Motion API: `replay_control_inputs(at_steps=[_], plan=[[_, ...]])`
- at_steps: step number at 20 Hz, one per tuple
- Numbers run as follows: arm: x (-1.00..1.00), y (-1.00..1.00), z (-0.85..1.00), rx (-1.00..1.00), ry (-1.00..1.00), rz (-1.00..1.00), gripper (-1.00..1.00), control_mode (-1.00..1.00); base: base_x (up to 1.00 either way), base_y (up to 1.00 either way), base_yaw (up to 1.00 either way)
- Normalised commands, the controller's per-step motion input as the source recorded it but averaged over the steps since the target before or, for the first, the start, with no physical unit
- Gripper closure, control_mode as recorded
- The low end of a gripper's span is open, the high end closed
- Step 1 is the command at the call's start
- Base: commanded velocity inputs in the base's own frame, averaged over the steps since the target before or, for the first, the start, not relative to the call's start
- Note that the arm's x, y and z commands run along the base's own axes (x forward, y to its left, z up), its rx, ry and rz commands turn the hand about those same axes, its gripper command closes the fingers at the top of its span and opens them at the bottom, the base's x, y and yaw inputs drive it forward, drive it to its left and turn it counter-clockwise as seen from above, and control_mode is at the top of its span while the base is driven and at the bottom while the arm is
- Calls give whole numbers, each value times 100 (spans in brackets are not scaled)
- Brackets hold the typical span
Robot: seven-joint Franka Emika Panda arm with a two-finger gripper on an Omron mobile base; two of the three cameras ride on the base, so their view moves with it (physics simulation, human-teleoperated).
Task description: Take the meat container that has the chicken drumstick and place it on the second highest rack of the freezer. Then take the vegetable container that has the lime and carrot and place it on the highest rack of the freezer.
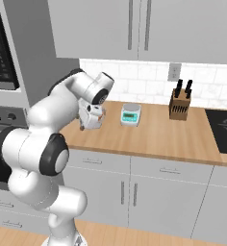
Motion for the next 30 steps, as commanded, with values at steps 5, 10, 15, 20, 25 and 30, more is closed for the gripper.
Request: replay_control_inputs(at_steps=[5,10,15,20,25,30], plan=[[38,14,-14,-22,0,-27,-100,-100,0,0,0],[30,0,-29,-18,-4,-15,-100,-100,0,0,0],[38,0,-43,-1,-3,-8,-100,-100,0,0,0],[43,0,-17,-2,-7,0,-100,-100,0,0,0],[35,0,0,-11,-17,0,-100,-100,0,0,0],[47,0,-1,-4,-5,0,-100,-100,0,0,0]])
